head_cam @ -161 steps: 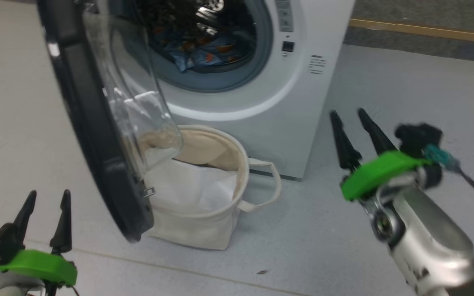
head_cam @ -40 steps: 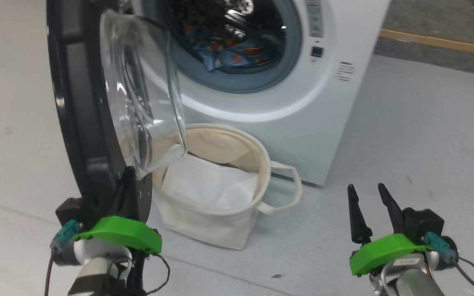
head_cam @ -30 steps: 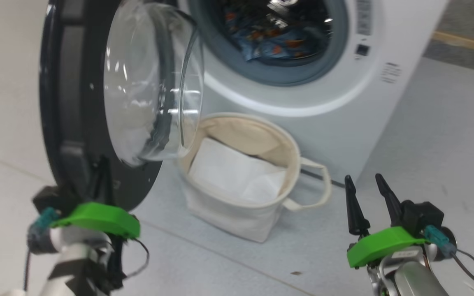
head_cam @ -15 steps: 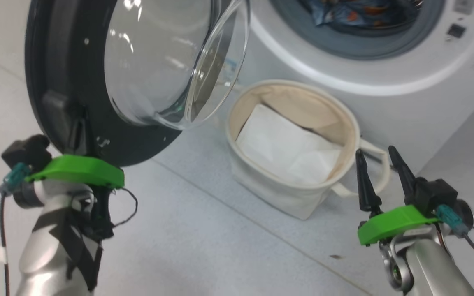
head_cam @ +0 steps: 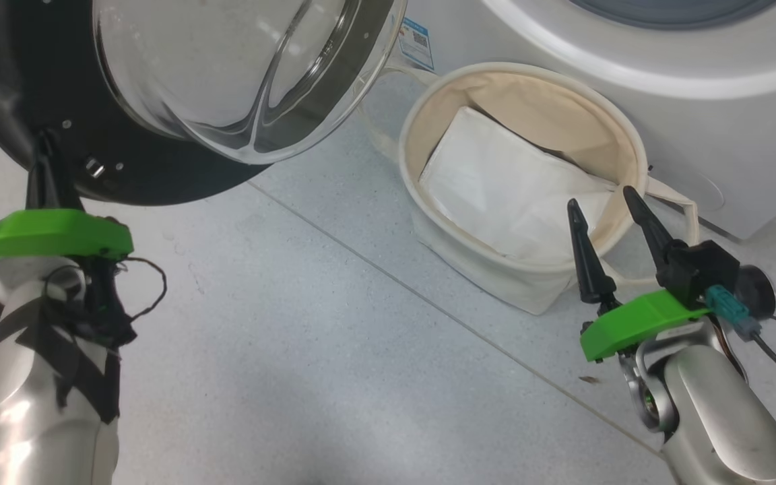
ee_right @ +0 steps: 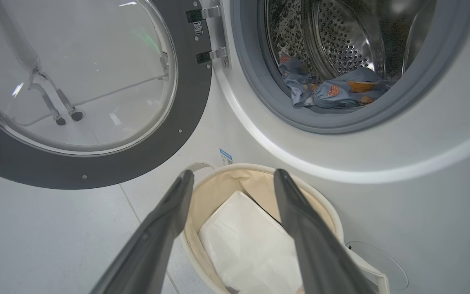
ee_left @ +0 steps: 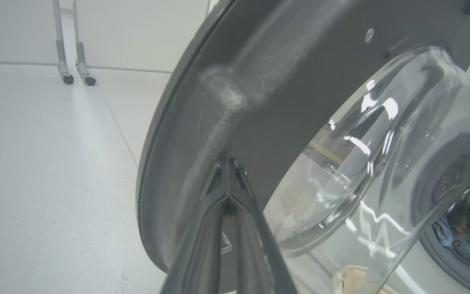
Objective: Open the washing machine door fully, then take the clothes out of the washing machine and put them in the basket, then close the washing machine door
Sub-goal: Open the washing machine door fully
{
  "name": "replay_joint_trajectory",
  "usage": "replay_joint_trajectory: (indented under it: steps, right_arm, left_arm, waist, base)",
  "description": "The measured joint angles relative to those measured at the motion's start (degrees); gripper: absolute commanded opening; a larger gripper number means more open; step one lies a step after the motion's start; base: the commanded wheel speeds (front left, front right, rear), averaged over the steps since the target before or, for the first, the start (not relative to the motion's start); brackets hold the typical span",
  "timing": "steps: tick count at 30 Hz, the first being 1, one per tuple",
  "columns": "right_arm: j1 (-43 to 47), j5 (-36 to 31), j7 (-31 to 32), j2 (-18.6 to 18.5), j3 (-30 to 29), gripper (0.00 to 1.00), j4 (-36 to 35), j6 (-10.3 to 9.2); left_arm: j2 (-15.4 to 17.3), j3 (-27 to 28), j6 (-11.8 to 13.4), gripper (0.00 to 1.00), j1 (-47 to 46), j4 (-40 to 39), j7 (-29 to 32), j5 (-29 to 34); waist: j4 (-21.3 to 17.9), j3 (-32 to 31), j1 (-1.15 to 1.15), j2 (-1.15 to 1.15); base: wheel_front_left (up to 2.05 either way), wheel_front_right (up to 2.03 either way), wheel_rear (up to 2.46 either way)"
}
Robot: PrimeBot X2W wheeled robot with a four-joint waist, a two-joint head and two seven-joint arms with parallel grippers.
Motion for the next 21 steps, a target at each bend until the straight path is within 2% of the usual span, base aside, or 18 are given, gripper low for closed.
replay_joint_trajectory:
  steps: [8, 14, 15, 16, 17, 18, 21]
  right_arm:
    - [-0.6, 0.0, 0.0, -0.2, 0.0, 1.0, 0.1, 0.0]
    - [-0.1, 0.0, -0.1, -0.2, -1.3, 1.0, 0.2, 0.0]
    - [0.1, 0.0, -0.2, -0.1, -1.7, 1.0, 0.2, 0.0]
    - [0.5, 0.0, -0.5, 0.0, -2.1, 1.0, 0.3, 0.0]
    - [0.8, 0.0, -0.8, 0.2, -2.5, 1.0, 0.5, 0.0]
    - [1.2, 0.0, -0.9, 0.4, -2.8, 1.0, 0.6, 0.0]
    - [2.7, 0.0, -1.7, 1.5, -3.0, 1.0, 1.5, 0.0]
  left_arm:
    - [0.0, 4.6, -2.5, 0.0, -3.2, 6.7, 0.0, 2.0]
    - [0.1, 6.5, -3.9, 0.0, -4.2, 8.4, 0.0, 4.8]
    - [0.1, 7.2, -4.0, 0.1, -4.2, 8.4, 0.0, 5.1]
    - [0.1, 7.5, -4.5, 0.1, -4.1, 8.6, 0.0, 5.6]
    - [0.1, 7.7, -4.9, 0.43, -4.1, 8.7, 0.0, 6.3]
    - [0.1, 7.7, -4.9, 1.0, -4.1, 9.0, 0.0, 7.0]
    - [0.4, 7.5, -5.1, 1.0, -3.4, 10.1, 0.0, 9.4]
  waist:
    - [-0.5, -0.3, 0.0, 0.0]
    - [-0.9, -1.5, 0.0, 0.0]
    - [-1.0, -2.0, 0.0, 0.0]
    - [-1.1, -2.5, 0.0, 0.0]
    - [-1.2, -3.1, 0.0, 0.0]
    - [-1.4, -3.7, 0.0, 0.0]
    - [-2.4, -5.9, 0.0, 0.0]
  base:
    - [0.0, 0.0, 0.0]
    - [0.0, 0.0, 0.0]
    - [0.0, 0.0, 0.0]
    - [0.0, 0.0, 0.0]
    - [0.0, 0.0, 0.0]
    - [0.0, 0.0, 0.0]
    - [0.0, 0.0, 0.0]
